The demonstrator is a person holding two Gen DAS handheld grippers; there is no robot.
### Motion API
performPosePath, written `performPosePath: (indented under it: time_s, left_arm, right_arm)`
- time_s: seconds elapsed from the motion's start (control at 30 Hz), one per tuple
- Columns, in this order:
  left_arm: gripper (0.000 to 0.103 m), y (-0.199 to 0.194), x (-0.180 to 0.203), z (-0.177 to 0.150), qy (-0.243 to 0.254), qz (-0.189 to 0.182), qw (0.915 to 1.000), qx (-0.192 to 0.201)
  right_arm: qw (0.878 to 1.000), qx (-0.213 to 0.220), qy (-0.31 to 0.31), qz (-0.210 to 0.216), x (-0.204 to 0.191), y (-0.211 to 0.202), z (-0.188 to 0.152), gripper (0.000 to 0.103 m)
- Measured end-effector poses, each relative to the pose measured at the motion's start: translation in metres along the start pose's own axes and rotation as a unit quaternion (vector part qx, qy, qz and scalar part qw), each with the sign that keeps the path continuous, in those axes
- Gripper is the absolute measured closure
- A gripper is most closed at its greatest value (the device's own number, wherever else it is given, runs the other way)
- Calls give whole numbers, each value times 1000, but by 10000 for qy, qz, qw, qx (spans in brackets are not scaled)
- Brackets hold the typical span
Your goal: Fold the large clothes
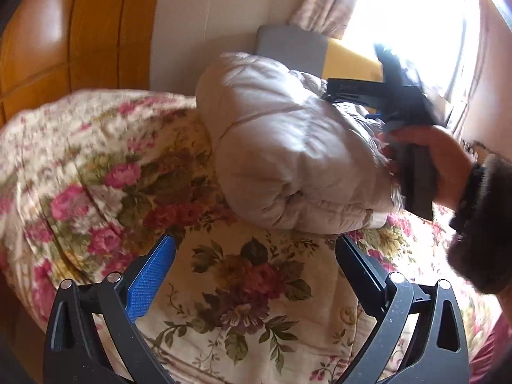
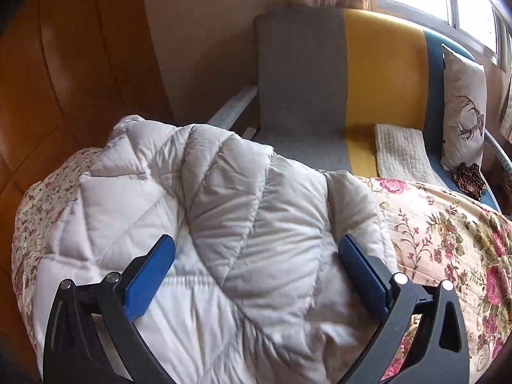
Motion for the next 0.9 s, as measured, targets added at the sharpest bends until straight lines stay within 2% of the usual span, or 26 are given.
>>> performPosePath:
  time_s: [0.13, 0.27, 0.4, 0.43, 0.53, 0.6, 0.77, 0.9]
  left_arm:
    - [4, -10, 10, -2, 254, 257, 9992, 172]
    - [4, -21, 18, -5, 353, 479, 9979, 263]
    - [4, -32, 16, -8, 176, 618, 9975, 279]
    - [4, -33, 14, -9, 133, 774, 9966, 267]
    - [4, -41, 15, -13, 157, 1235, 9917, 315]
    - [4, -47, 17, -16, 211, 1362, 9898, 353]
    - [4, -59, 16, -20, 206, 1462, 9881, 435]
    - [4, -64, 13, -22, 108, 1428, 9889, 401]
  right_arm:
    - [9980, 629, 36, -83, 10, -63, -31, 2]
    - [9957, 894, 117, -214, 24, -113, -69, 2]
    - [9928, 1003, 153, -631, 35, -154, -110, 2]
    - [9915, 1049, 156, -753, 36, -163, -121, 2]
    - [9903, 1084, 192, -843, 36, -181, -149, 2]
    - [9904, 1072, 193, -851, 36, -192, -164, 2]
    - [9891, 1066, 118, -1012, 36, -206, -190, 2]
    - [9909, 926, 175, -964, 36, -203, -202, 2]
Point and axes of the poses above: each gripper's, at about its wrist camera, not at the fingertips, and y roughly the way its jaws point, x to its right, z to its top, the point moved 4 cm from there along y, roughly the way its jaws point, and after that the axes turned 5 degrees about -z, right-handed, at the moved point
